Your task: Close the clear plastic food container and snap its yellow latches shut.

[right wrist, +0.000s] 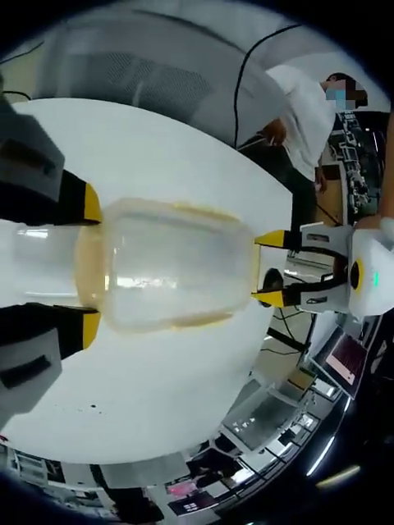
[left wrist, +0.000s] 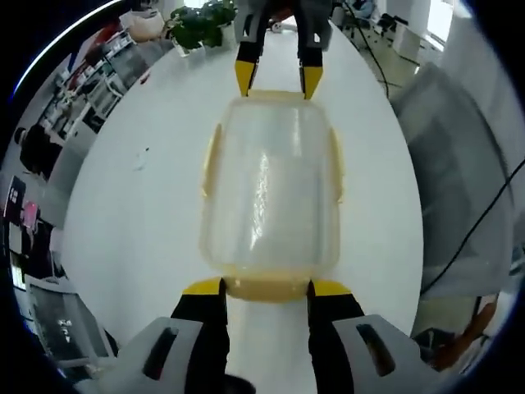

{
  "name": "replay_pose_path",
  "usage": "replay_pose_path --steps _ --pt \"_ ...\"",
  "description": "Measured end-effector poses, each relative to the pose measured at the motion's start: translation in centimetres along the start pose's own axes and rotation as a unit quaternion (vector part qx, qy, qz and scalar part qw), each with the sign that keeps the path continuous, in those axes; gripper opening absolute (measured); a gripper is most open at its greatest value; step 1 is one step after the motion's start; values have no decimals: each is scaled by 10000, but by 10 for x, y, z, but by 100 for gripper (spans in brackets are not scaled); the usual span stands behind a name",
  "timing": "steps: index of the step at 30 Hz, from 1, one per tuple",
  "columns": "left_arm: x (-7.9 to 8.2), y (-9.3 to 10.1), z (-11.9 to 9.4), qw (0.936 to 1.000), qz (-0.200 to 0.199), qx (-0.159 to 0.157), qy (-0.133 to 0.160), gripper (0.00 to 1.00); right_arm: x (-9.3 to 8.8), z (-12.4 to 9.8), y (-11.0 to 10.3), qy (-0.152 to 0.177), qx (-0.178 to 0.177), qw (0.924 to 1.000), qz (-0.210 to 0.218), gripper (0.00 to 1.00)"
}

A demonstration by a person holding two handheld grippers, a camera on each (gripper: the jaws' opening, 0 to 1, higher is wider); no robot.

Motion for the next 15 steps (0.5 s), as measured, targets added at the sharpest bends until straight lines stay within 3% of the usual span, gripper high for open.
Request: replay_pose_path --steps 15 --pt "41 2 18 10000 36 -20 63 35 -43 -15 -3 -36 35 9999 122 34"
Point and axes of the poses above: the point that each gripper's makers call its tool centre point, and the gripper's own axes: z roughly forward along the fingers, y roughly to its right, x roughly out of its top, the point moved 7 cm from there along -z, roughly backward along the fingers, and after that the axes turned 6 degrees about -z, right-handed, at the moved point
